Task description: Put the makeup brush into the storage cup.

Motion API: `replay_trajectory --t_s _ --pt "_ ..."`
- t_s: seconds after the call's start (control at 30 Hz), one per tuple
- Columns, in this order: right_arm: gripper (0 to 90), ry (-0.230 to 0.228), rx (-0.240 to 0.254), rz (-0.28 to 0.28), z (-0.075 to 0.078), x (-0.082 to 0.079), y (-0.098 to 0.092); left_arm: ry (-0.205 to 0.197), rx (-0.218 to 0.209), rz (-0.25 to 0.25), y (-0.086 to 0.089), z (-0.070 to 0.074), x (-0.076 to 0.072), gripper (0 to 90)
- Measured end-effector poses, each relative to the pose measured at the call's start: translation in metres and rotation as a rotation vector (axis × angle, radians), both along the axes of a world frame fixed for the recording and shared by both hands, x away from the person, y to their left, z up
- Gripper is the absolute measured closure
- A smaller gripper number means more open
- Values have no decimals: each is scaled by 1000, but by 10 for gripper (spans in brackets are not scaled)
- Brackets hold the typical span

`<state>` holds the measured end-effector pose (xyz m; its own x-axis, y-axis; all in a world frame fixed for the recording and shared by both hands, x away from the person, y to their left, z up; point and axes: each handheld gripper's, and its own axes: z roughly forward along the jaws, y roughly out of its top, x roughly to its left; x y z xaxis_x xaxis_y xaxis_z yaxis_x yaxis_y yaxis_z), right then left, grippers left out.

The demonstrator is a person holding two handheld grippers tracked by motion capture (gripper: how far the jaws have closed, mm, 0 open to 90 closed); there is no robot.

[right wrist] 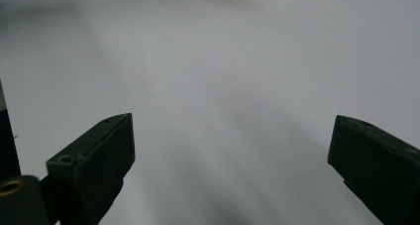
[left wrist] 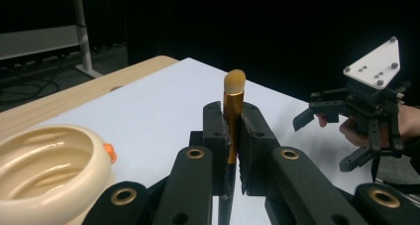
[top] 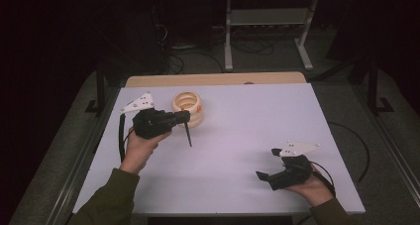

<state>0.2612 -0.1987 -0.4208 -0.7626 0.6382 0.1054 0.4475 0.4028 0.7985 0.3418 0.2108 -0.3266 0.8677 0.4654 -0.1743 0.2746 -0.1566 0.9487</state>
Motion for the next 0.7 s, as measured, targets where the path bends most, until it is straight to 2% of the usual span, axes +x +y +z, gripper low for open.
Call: replay_trajectory --t_s 0.3,0.7 --pt "34 -31 36 -24 0 -3 -10 -4 -1 6 -1 8 11 836" --pt "34 -106 91 -75 1 -9 -25 -11 -1 22 1 17 26 836"
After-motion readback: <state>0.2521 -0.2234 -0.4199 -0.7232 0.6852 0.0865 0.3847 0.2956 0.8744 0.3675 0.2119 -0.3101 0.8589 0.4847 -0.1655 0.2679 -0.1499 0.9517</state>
